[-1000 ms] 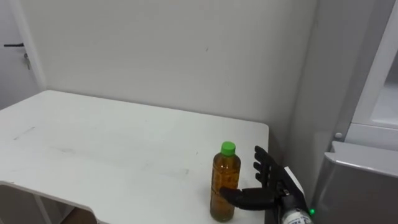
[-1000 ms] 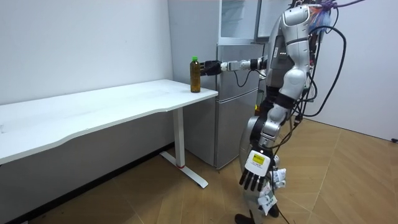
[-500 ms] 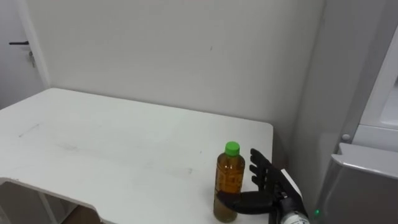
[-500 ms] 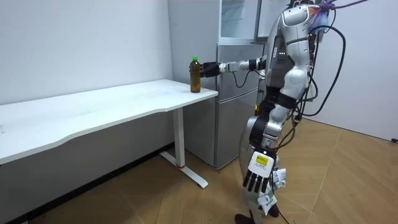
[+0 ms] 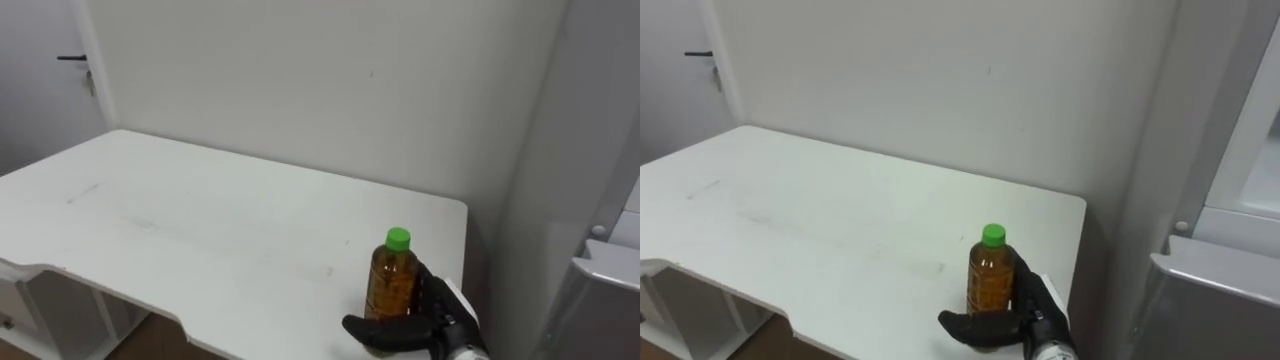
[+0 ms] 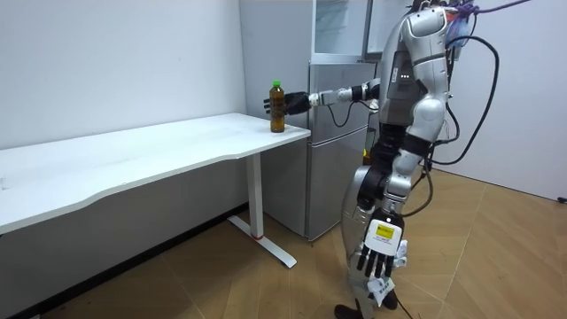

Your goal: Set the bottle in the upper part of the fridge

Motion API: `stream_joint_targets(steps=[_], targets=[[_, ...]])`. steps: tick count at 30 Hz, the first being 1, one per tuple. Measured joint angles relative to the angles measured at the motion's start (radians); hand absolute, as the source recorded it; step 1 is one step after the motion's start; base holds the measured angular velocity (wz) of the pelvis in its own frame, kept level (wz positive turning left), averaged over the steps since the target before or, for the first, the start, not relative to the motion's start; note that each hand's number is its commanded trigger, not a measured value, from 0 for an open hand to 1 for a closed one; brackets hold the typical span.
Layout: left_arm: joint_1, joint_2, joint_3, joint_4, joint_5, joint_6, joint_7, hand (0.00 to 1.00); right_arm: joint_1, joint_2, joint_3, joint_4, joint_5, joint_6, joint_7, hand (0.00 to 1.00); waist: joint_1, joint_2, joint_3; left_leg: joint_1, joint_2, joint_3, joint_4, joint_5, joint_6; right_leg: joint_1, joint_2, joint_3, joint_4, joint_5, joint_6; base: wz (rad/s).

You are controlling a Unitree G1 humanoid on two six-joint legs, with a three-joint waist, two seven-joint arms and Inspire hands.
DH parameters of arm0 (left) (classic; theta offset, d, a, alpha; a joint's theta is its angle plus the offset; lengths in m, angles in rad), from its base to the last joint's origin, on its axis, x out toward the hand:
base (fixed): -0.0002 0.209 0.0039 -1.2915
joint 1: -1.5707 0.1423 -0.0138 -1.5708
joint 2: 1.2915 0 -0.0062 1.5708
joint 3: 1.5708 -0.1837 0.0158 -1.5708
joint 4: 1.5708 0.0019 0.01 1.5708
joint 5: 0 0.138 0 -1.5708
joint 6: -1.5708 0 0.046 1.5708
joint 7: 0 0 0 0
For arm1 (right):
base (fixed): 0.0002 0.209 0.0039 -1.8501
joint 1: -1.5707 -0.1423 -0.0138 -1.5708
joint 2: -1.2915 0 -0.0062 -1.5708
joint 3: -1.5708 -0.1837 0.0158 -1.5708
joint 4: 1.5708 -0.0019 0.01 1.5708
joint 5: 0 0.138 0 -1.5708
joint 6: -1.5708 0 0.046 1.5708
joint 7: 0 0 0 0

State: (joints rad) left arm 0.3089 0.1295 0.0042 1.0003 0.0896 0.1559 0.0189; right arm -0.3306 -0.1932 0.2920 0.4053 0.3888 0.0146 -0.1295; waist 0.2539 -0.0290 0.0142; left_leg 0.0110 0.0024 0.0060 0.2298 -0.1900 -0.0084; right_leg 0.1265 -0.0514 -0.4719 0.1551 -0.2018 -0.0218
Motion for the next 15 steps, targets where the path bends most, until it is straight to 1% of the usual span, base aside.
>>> stream_joint_targets(steps=[2, 4, 15], targets=[[0.003, 0.000, -0.003, 0.000, 0.000, 0.000, 0.000, 0.00, 0.000, 0.001, 0.002, 0.000, -0.001, 0.000, 0.001, 0.00, 0.001, 0.004, 0.0004, -0.001, 0.000, 0.000, 0.000, 0.000, 0.000, 0.000, 0.000, 0.000, 0.000, 0.000, 0.000, 0.00], [0.006, 0.001, -0.008, 0.000, 0.000, 0.000, 0.000, 0.00, 0.000, 0.003, 0.002, 0.011, -0.001, 0.000, 0.001, 0.00, 0.001, 0.006, -0.0011, -0.001, 0.000, 0.000, 0.000, 0.000, 0.000, 0.000, 0.000, 0.000, 0.000, -0.001, 0.001, 0.00], [0.015, -0.001, -0.010, -0.001, -0.020, -0.002, -0.003, 0.00, 0.000, 0.007, 0.004, 0.052, 0.000, 0.000, -0.001, 0.00, 0.003, 0.012, -0.0035, -0.002, 0.000, 0.000, 0.000, 0.000, 0.000, 0.001, 0.000, -0.001, -0.002, -0.001, 0.001, 0.00]])
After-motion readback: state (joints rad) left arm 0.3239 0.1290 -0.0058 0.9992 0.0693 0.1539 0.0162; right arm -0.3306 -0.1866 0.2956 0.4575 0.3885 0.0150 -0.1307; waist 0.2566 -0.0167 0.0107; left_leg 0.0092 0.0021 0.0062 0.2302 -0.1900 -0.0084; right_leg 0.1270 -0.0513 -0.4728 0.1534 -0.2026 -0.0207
